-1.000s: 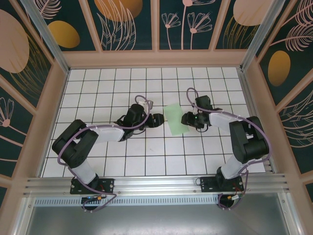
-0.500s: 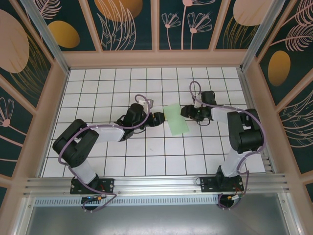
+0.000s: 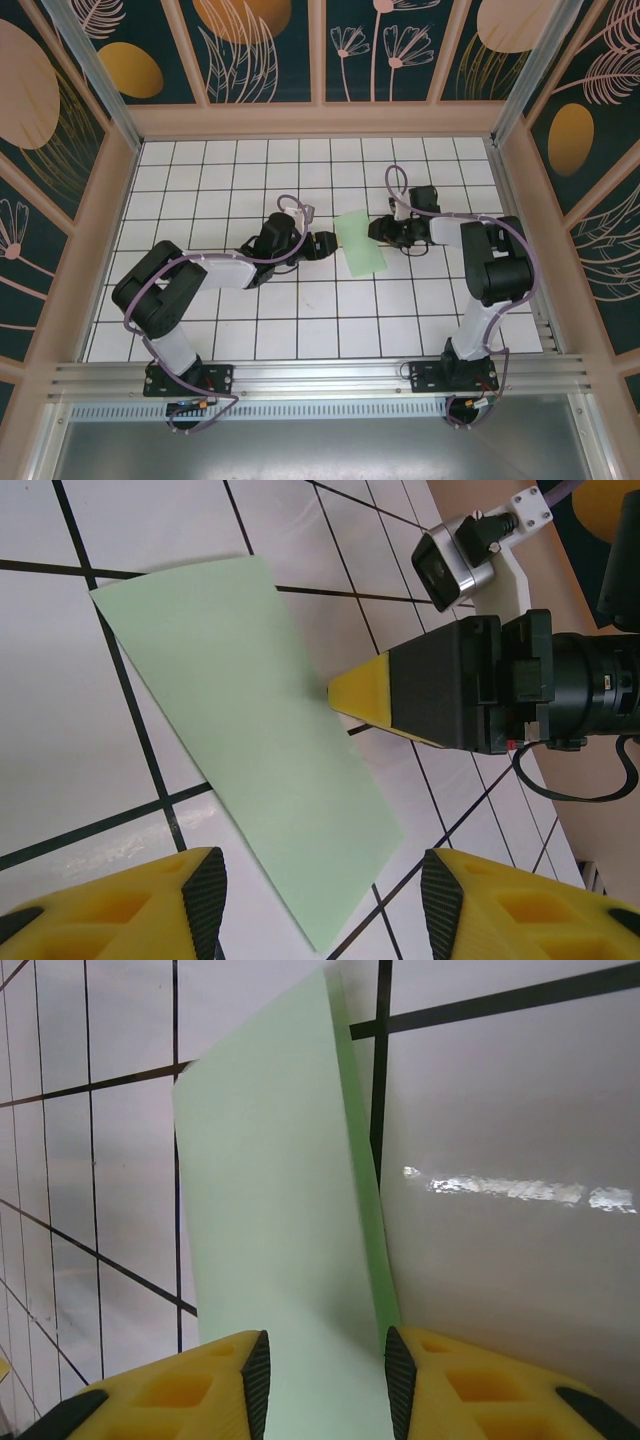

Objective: Fold a paper plane with a square sheet of paper (fold left side to right side)
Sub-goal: Fold the triangle a second time at the center of the table.

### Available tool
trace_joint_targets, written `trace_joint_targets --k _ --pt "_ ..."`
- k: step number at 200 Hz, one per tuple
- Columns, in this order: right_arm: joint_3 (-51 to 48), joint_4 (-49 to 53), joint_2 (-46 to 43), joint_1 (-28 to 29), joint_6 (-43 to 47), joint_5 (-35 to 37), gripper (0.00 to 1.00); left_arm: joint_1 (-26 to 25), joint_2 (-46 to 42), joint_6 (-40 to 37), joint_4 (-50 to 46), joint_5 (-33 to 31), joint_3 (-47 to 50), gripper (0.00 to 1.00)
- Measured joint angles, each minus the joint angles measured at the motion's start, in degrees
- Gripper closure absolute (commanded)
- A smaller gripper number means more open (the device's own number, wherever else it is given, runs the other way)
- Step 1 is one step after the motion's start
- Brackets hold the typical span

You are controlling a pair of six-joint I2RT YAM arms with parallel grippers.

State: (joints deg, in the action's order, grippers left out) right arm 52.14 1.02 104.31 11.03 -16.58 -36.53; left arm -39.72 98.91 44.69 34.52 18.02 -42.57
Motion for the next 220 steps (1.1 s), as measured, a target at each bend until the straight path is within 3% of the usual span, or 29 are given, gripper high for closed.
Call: trace_joint_targets --k 108,220 --pt "-0.2 0.0 0.0 0.0 -0.2 -2.8 0.73 -0.2 -0.5 -0.7 -0.1 -0.1 1.1 0.44" --pt "-2.6 0.7 -2.1 0.0 -0.7 -5.9 0.73 -0.4 -1.5 -1.0 -0.1 0.0 1.4 0.44"
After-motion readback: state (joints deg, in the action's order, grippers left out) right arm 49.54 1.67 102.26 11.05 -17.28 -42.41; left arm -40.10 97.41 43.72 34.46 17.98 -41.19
